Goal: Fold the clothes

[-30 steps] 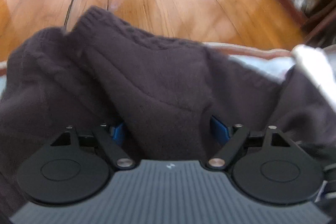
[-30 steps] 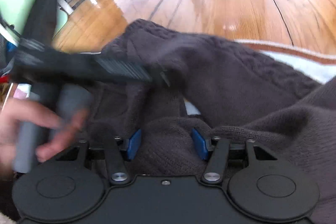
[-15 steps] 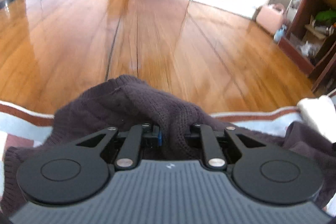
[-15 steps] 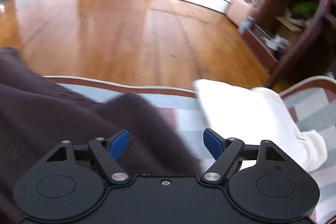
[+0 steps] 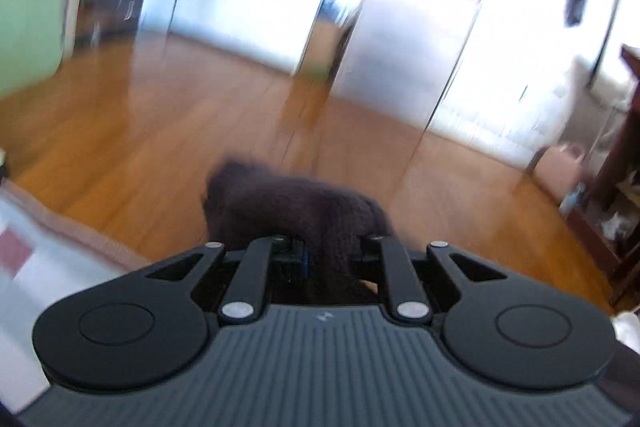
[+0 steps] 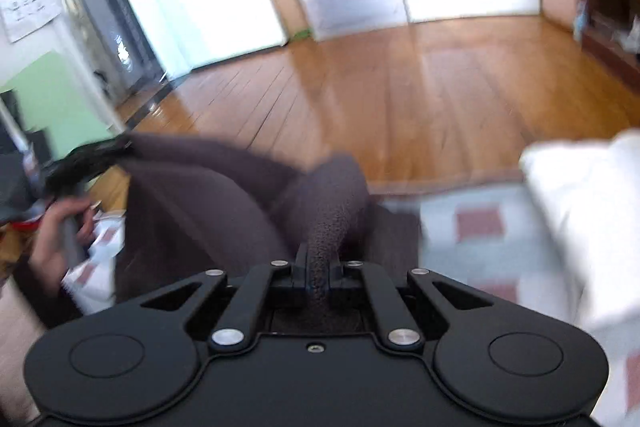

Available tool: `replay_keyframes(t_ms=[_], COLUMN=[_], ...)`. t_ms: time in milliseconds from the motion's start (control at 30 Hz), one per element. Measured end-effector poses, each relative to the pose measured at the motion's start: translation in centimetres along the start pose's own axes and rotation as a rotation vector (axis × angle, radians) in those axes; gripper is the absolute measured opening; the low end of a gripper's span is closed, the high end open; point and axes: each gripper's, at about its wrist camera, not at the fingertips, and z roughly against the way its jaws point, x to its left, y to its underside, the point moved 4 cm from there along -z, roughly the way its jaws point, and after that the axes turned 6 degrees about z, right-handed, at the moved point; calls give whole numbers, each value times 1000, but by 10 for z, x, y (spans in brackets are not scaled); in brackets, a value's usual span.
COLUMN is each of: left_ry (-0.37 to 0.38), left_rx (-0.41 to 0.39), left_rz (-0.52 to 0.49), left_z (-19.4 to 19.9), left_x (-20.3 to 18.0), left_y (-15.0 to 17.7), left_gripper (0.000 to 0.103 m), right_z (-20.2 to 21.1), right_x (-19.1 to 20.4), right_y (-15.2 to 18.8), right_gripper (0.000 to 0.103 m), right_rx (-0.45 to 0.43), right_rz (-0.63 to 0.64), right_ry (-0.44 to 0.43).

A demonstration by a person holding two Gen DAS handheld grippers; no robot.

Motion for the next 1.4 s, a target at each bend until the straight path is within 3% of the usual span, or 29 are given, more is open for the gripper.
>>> replay_keyframes(t_ms=[67,167,200,267,333,367,400,467,633,667,733,800,933,1000,1067,1133,1233,1300,1367,1400], left_ry=[-15,-120,-118,-99,-110,-125,-135,-135,-74,-70,-55,-32,-31,-12,42,73,14,-18,-19,-20], left_rx=[93,134,133,133,146,156,171,202,259,262,238,208,140,124,124,126,143,156,158,159], left_rz=[64,-22,-30,-15,-5,-4,1,24,132,124,126,133,103,121,172,223,196,181,184,186], left_z=[-18,-32,-32,-33,-38,-40,-44,-50,-60,-61,-58,-53,-40,-34,-32,-31,-39,-43,-45,-45], left_x=[20,25,24,25,27,28,30,33,45,46,50,51,47,48,51,54,53,54,56,57], left_y=[9,20,18,13,12,12,12,13,17,17,13,9,4,5,2,2,8,12,13,13], left_gripper=[14,13,13,14,14,14,14,14,14,14,13,13,13,13,13,13,13,13,13,13], right_z=[-14,-47,-54,-51,-40,-36,-35,-35,-76,-86,-93,-78,23,80,123,137,107,87,74,66], right_x=[11,10,8,7,9,7,1,-11,-31,-32,-20,-4,4,5,7,2,-19,-33,-43,-46], right_y=[24,43,43,30,15,7,-2,-18,-9,0,13,11,-26,-42,-47,-43,-26,-15,-9,-12], right_gripper=[11,14,14,19,34,47,56,62,75,72,14,12,12,11,10,10,12,11,0,0], right_rx=[122,276,298,248,151,104,66,-1,39,48,26,-60,-388,-503,-562,-533,-335,-309,-308,-295], right_rz=[-35,-86,-101,-113,-131,-142,-153,-173,-280,-326,-323,-271,-288,-258,-219,-182,-164,-190,-221,-236], right_ry=[-34,-56,-54,-74,-114,-116,-96,-46,86,101,116,119,88,164,282,418,637,632,613,595])
